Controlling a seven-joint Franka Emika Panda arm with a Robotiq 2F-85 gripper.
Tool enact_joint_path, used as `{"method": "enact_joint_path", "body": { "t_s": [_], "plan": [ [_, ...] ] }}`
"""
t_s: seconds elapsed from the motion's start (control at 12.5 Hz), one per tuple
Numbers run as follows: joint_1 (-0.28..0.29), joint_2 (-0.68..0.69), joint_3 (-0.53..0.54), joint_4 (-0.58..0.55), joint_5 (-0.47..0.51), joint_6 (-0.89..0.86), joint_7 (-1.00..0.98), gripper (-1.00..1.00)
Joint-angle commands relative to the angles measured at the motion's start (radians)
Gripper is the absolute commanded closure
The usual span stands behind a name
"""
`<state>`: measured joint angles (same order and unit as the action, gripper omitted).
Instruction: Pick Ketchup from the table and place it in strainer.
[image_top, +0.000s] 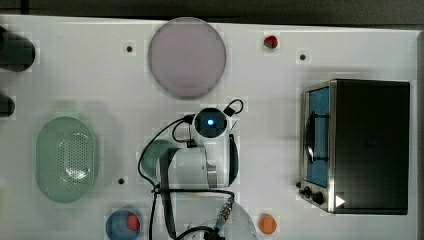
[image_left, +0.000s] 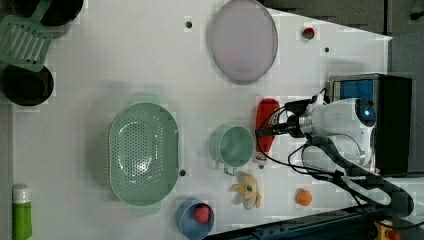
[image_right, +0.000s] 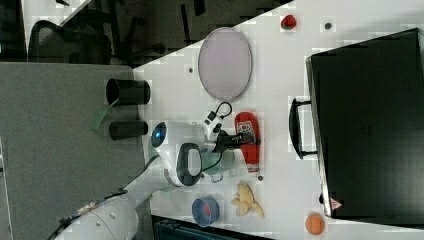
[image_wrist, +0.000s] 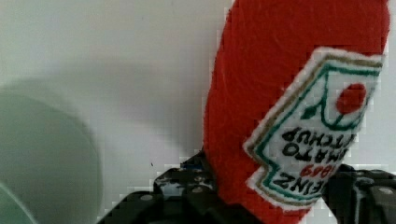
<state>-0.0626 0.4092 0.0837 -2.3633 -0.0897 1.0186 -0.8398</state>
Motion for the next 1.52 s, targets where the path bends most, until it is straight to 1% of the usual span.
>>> {"method": "enact_joint_path", "body": {
  "t_s": [0.08,0.24,0.48,0.64,0.72,0.88,1.04,1.28,1.36,1.52],
  "plan": [
    [0.002,-0.100,0.005,0.019,0.004,0.000,-0.026,-0.26],
    [0.002,-0.209,0.009,0.019,0.004,-0.052,-0.027,-0.26],
    [0.006,-0.387,0.037,0.056,0.010,-0.297,-0.008,-0.26],
    [0.020,-0.469,0.078,0.104,0.046,-0.447,0.005,-0.26],
    [0.030,-0.492,0.103,0.132,0.077,-0.494,0.015,-0.26],
    [0.051,-0.506,0.161,0.184,0.144,-0.547,0.055,-0.26],
    [0.076,-0.497,0.232,0.213,0.186,-0.549,0.176,-0.26],
    [0.110,-0.454,0.346,0.225,0.189,-0.528,0.470,-0.26],
    [0.119,-0.425,0.385,0.226,0.189,-0.505,0.536,-0.26],
    [0.135,-0.345,0.453,0.226,0.189,-0.393,0.645,-0.26]
  ]
}}
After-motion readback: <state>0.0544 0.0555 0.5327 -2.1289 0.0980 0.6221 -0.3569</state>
